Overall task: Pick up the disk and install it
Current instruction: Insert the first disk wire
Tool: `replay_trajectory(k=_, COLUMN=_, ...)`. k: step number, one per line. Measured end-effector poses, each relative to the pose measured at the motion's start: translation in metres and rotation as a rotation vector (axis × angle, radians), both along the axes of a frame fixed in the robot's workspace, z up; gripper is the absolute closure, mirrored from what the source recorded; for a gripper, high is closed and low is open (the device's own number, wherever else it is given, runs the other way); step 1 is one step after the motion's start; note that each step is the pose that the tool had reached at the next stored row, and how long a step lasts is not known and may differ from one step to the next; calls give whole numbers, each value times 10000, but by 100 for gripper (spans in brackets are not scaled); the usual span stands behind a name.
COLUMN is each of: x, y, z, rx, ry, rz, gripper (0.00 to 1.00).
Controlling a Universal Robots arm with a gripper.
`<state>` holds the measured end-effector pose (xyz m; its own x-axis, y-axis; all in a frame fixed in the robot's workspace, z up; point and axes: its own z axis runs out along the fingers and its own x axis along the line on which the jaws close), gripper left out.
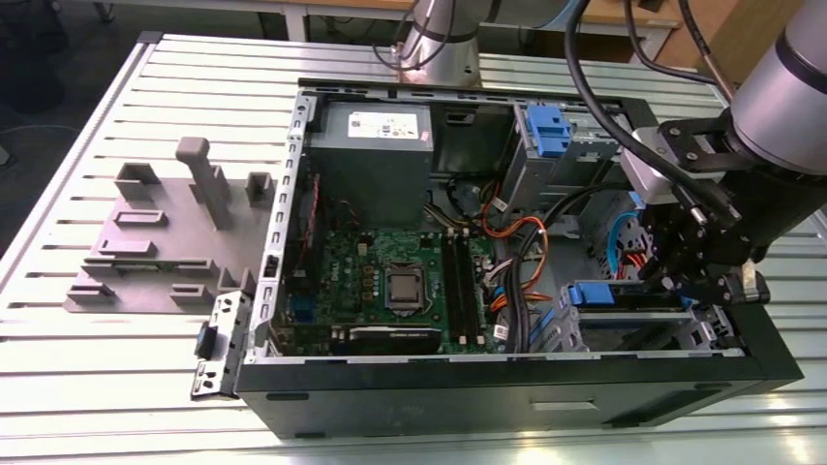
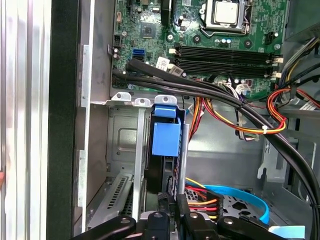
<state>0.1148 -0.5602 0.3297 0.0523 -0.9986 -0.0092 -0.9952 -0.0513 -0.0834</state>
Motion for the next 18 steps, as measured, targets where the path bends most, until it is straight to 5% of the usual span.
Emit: replay_trajectory(k=18, x=0, y=-8, z=-33, rx=-1, ry=-3, rz=0, gripper=82)
